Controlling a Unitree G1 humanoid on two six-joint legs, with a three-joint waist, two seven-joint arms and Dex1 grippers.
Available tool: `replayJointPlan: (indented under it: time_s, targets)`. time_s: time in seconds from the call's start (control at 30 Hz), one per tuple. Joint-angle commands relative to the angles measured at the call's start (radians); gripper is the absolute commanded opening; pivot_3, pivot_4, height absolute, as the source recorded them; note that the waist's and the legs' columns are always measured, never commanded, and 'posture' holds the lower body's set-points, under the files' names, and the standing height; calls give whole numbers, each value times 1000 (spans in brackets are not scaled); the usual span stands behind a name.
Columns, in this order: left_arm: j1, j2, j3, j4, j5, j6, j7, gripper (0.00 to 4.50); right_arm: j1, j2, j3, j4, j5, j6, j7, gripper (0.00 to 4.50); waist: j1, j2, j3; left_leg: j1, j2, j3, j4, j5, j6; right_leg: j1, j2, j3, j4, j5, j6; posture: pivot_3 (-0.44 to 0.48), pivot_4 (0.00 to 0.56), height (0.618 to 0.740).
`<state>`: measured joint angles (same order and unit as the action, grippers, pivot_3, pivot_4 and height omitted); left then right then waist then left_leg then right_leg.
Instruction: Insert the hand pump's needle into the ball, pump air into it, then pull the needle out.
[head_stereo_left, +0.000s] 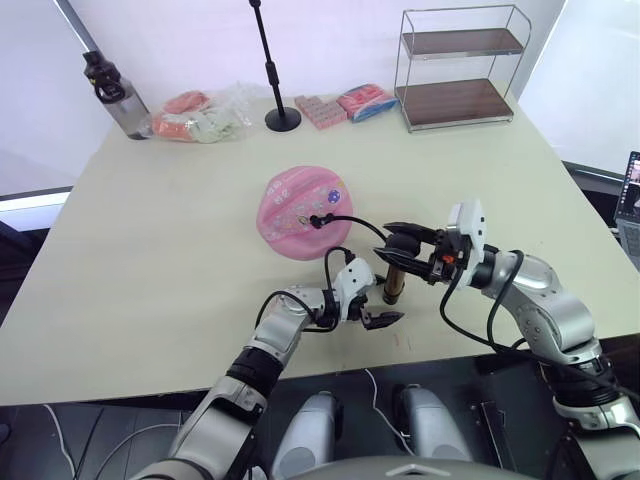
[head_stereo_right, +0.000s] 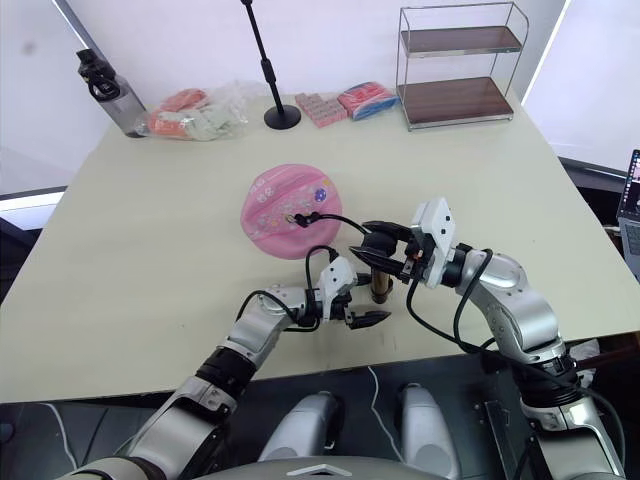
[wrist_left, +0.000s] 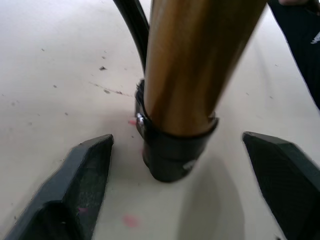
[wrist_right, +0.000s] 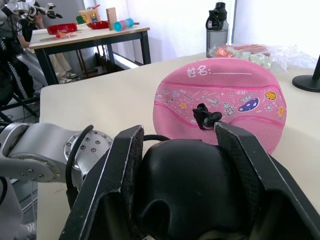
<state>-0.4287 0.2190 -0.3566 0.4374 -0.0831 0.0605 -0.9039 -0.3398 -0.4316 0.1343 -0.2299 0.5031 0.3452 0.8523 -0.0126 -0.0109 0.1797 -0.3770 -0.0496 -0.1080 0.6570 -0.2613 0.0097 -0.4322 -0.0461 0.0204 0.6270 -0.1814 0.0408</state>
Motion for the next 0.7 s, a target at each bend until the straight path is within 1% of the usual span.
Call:
replayJointPlan:
  time_s: [0.03, 0.07, 0.2, 0.23, 0.4, 0.53, 0.7]
  targets:
    - [-18, -33, 18, 48, 23, -52, 50, 2975, -8, 1, -20, -2, -11, 8, -18, 1767, 1, 0, 0, 0, 0, 0, 0, 0, 0, 0, 0, 0, 0, 0, 0, 0, 150, 740]
    - [-18, -36, 12, 56, 30, -62, 47, 2677, -8, -2, -17, -4, -14, 10, -18, 1767, 1, 0, 0, 0, 0, 0, 1, 0, 0, 0, 0, 0, 0, 0, 0, 0, 150, 740]
    - [2, -39, -3, 57, 44, -80, 31, 1181, -2, -7, -20, -26, -2, 34, -24, 1767, 1, 0, -1, 0, 0, 0, 2, 0, 0, 0, 0, 0, 0, 1, 1, 0, 150, 740]
    - [5, -39, -2, 58, 49, -85, 31, 1106, -1, -8, -22, -30, -3, 35, -25, 1767, 1, 0, -1, 0, 0, 0, 3, 0, 0, 1, 0, 0, 0, 1, 2, 0, 150, 740]
    - [22, -37, 7, 58, 53, -94, 32, 1107, -20, -17, -51, -70, 27, 75, -39, 1767, 1, 0, -1, -1, 0, 0, 4, 0, 0, 1, 0, 0, 0, 1, 2, 0, 150, 740]
    - [29, -30, 8, 72, 59, -103, 23, 1107, -52, -49, -85, -114, 69, 133, -38, 1767, 1, 0, -1, -1, 0, 0, 4, 0, 0, 1, 0, 0, 0, 1, 2, 0, 150, 740]
    - [26, -30, -2, 92, 56, -84, -18, 1107, -112, -107, -153, -160, 188, 268, -45, 1767, 1, 0, -1, -2, 0, 0, 4, 0, 0, 0, 0, 0, 0, 1, 2, 0, 150, 740]
